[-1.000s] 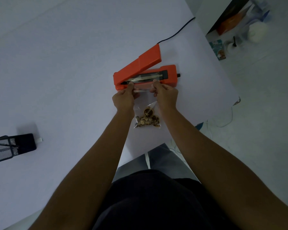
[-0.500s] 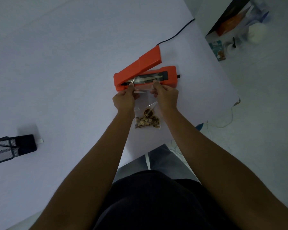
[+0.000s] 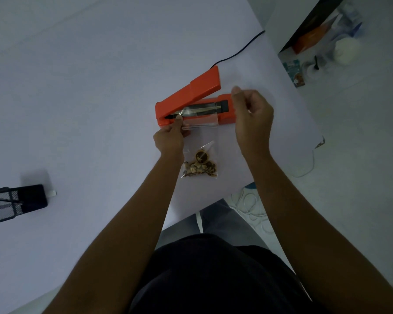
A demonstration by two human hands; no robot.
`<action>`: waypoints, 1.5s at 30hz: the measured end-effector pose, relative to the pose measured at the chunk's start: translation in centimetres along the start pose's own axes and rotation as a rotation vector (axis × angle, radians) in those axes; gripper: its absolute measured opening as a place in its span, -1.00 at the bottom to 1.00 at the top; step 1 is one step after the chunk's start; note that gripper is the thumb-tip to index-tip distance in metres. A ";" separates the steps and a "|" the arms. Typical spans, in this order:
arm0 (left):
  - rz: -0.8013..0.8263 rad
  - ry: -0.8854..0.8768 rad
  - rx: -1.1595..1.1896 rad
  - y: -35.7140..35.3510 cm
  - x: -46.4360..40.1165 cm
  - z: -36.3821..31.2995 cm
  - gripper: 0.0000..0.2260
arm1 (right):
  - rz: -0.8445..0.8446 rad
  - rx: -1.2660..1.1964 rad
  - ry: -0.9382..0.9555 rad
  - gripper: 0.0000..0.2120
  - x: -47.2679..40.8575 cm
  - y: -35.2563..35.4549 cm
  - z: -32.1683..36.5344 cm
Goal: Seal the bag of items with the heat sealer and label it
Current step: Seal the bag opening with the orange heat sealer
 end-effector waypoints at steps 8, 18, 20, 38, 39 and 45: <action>-0.007 0.009 0.004 0.0 0.0 0.0 -0.87 | 0.085 0.027 0.117 -0.72 -1.5 -2.4 4.6; -0.007 -0.018 -0.010 0.1 -0.2 0.1 -0.82 | 0.009 -0.067 -0.215 -0.84 -2.4 -0.4 -2.9; -0.010 -0.013 -0.007 0.1 -0.3 0.3 -0.81 | 0.010 -0.109 -0.275 -0.85 -2.5 -0.3 -4.3; -0.011 -0.032 0.007 -0.1 -0.7 0.6 -0.79 | 0.062 -0.188 -0.559 -0.88 -2.7 0.0 -9.0; -0.012 -0.034 0.006 -0.1 -0.8 0.7 -0.79 | 0.072 -0.194 -0.598 -0.88 -2.5 0.0 -9.1; -0.011 -0.048 0.003 -0.2 -0.9 0.8 -0.76 | 0.129 -0.217 -0.767 -0.66 -1.9 -0.1 -9.4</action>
Point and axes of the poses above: each hand's wrist, its own x-axis away from the middle knuckle, its own y-axis out of the back of the hand, z = x × y, the point moved 7 cm from there along -x, towards the middle knuckle, and after that the axes turned 2 degrees about y, right-handed, at the moved point
